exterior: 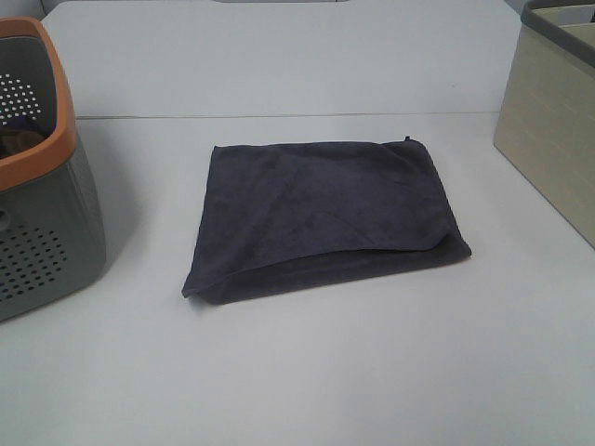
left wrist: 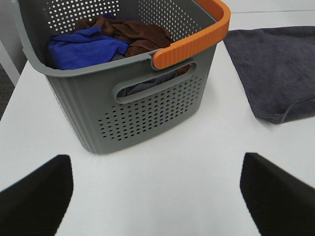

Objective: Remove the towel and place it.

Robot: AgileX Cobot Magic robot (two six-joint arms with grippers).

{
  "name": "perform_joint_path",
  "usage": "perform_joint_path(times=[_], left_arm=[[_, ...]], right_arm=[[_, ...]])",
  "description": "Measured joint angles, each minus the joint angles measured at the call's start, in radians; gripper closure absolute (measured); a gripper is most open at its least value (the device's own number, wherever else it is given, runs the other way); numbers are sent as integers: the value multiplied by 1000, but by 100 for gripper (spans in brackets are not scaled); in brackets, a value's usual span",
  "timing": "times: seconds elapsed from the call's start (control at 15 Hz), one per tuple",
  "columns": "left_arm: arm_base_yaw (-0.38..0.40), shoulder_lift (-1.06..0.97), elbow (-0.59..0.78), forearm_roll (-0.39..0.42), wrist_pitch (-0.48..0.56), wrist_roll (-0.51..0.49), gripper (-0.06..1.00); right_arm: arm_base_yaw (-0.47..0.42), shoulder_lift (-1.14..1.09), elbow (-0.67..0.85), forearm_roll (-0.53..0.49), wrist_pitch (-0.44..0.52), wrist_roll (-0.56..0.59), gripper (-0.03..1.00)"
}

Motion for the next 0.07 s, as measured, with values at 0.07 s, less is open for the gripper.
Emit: perform_joint_path(times=[0.07], left_arm=[[0, 0, 0, 0, 0, 0, 8]], right_arm=[[0, 0, 0, 0, 0, 0, 10]])
